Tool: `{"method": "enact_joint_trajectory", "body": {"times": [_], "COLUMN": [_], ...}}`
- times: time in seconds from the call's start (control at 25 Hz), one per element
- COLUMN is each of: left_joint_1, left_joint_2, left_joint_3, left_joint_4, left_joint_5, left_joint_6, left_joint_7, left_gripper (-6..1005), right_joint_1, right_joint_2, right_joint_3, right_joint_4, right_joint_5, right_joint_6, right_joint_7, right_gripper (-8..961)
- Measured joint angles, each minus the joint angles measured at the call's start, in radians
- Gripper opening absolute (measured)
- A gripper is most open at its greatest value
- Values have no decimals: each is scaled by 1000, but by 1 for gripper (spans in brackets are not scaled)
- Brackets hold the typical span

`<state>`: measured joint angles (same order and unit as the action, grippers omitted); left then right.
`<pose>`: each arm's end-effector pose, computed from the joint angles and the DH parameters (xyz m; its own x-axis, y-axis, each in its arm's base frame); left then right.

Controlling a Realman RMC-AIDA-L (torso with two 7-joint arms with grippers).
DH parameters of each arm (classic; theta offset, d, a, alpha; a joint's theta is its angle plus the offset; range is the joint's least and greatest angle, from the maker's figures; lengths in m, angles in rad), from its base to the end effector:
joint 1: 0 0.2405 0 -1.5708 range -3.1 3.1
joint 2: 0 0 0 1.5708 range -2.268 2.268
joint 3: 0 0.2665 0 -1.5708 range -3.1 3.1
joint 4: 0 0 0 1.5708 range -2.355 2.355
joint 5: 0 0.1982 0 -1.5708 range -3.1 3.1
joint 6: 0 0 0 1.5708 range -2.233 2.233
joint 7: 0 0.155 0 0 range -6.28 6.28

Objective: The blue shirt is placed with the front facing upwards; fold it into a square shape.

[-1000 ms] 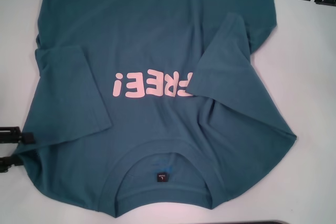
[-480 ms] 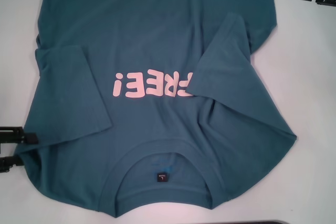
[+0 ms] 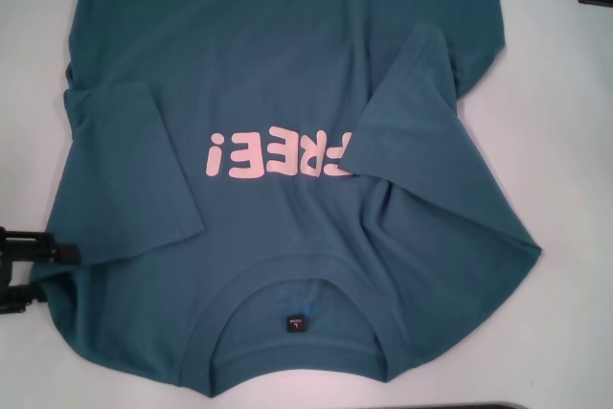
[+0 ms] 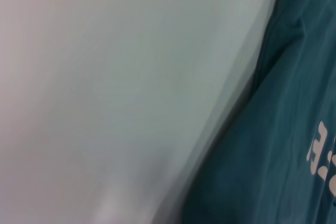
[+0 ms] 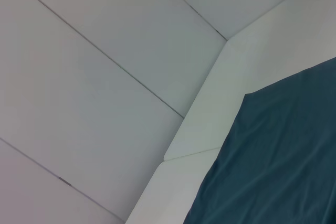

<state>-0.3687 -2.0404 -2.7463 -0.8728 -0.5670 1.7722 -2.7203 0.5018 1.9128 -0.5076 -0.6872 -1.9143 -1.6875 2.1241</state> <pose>-0.3638 0.2401 0.0365 -0.3992 0.8927 0.2091 0.9168 0.3855 0.1043 0.2824 0.3405 0.0881 0.2479 -0.7251 -0.6425 -0.8664 -0.4627 0.1879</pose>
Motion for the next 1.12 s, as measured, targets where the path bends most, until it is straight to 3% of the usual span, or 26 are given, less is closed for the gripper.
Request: {"method": "enact_joint_trajectory", "body": {"times": [0.36,0.6,1.04,1.12], "left_joint_1": [-11,-23,-26,-24], "left_joint_2": [-4,-38,-29,-28], "left_joint_3": [17,27,36,42], "left_joint_4": [-6,-114,-107,-106], "left_joint_5": [1,1,6,6], "left_joint_6": [-17,15,17,19], "left_joint_7": [-25,-39,-43,-43], "left_gripper": [495,487,63,51], "right_joint_1": [1,-4,-8,-7], "right_joint_2": [0,-1,-2,-3], "right_joint_3": [4,20,36,37], "right_joint_4": [0,0,1,1], "right_joint_5": [0,0,2,2], "right_joint_6": [0,-7,-9,-10], "right_joint_7": [1,1,0,0], "right_gripper": [913,913,913,913]}}
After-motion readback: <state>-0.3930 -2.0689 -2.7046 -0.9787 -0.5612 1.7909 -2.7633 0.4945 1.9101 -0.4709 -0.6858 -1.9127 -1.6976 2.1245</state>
